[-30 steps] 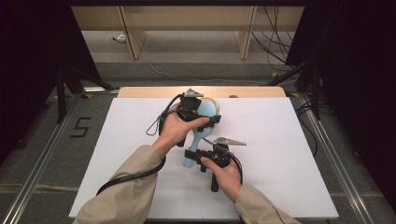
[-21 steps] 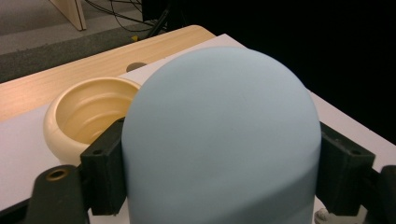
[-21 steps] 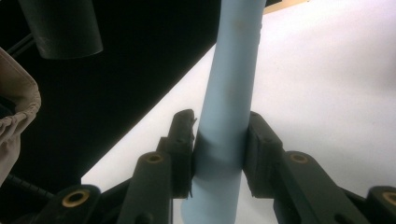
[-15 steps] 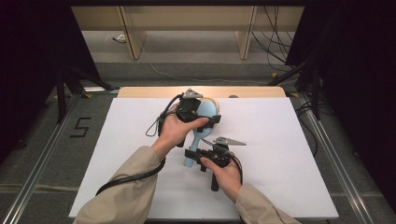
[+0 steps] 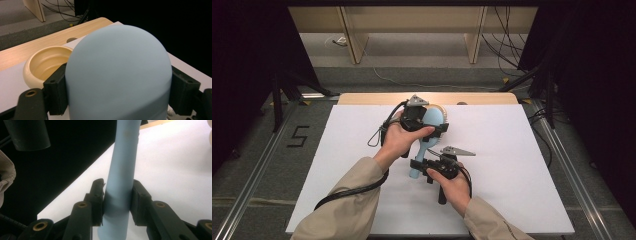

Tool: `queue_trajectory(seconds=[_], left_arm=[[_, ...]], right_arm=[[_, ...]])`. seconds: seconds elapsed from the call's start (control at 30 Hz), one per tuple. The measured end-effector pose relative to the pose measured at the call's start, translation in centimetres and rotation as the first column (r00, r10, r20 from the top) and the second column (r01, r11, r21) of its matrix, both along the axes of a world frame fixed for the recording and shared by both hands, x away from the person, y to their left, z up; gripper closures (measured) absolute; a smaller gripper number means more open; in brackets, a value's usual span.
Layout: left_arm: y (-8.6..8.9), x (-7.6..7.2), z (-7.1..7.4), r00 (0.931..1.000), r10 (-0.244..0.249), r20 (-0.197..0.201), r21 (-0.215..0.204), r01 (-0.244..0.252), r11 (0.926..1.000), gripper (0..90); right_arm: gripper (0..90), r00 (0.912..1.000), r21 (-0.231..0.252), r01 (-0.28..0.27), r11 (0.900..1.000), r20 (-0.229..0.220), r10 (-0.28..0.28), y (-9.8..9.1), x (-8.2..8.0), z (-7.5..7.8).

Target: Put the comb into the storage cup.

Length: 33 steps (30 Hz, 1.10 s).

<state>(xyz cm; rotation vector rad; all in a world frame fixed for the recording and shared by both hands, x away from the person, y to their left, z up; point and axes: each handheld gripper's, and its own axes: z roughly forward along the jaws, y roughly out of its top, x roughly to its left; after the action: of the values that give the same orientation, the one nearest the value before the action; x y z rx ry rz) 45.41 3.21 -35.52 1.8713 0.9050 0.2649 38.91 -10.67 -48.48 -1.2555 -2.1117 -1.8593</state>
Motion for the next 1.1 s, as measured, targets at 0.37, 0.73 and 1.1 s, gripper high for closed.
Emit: queue_trajectory(seconds=[0.37, 0.73, 1.1], left_arm=[[0.5, -0.3, 0.5, 0.9990, 0.018, 0.041, -0.014, -0.017, 0.9998, 19.6], [0.6, -0.5, 0.7, 0.9926, 0.061, 0.105, 0.003, -0.062, 0.9981, 19.6], [1.0, -0.1, 0.6, 0.9747, 0.140, 0.174, -0.023, -0.138, 0.9901, 19.5]], right_arm=[[63.4, 0.9989, -0.025, 0.028, 0.9993, 0.039, -0.027, -0.3, 0.2, 0.5], [30.2, 0.9876, -0.094, 0.111, 0.9893, 0.121, -0.100, -1.0, 0.7, 1.4], [19.3, 0.9672, -0.156, 0.161, 0.9747, 0.222, -0.124, -2.2, 0.7, 2.2]])
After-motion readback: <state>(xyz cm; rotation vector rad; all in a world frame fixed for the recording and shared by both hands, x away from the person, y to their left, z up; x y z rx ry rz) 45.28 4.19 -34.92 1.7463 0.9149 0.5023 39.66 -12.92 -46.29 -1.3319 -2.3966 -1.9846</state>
